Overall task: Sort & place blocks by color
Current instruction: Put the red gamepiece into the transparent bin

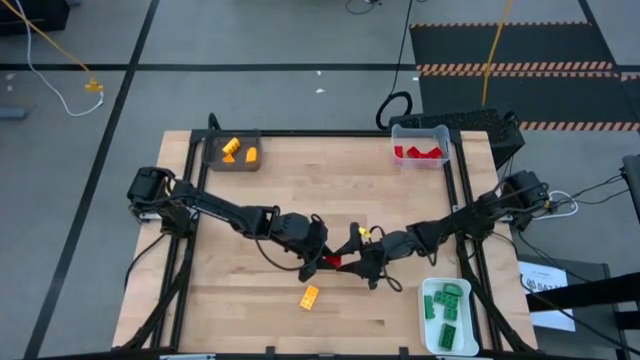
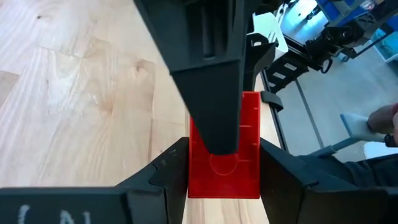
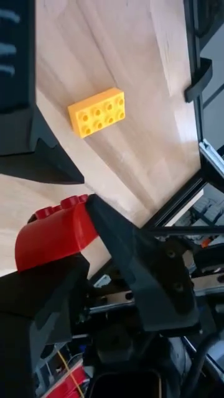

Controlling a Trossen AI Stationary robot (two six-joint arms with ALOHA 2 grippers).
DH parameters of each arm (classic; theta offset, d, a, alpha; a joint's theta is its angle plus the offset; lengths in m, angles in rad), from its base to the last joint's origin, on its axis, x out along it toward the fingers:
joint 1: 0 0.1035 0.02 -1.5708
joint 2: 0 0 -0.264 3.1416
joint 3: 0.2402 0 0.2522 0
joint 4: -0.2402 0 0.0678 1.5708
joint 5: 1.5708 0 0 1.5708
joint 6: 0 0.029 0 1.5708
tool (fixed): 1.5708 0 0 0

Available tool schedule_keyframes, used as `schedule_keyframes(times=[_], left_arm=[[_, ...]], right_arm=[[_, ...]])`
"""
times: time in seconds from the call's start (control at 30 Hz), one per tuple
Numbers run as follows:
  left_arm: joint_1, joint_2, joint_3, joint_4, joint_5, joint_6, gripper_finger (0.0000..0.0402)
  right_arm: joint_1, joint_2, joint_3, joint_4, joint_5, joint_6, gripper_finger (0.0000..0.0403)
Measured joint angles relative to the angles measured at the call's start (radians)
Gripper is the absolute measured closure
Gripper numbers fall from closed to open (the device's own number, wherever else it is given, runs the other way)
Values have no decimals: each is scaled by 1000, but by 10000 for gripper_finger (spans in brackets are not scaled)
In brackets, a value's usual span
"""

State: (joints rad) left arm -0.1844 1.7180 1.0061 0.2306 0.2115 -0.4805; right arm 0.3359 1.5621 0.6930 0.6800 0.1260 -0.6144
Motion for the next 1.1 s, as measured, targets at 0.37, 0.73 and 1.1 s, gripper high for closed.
schedule_keyframes(times=[0.37,0.73,1.1], left_arm=[[0,0,0,-12,13,-5,243],[0,-3,1,-13,16,-18,242],[18,-132,6,-205,-71,120,224]], right_arm=[[-1,72,0,107,-18,19,284],[1,79,-2,161,2,40,321],[13,41,6,146,185,33,326]])
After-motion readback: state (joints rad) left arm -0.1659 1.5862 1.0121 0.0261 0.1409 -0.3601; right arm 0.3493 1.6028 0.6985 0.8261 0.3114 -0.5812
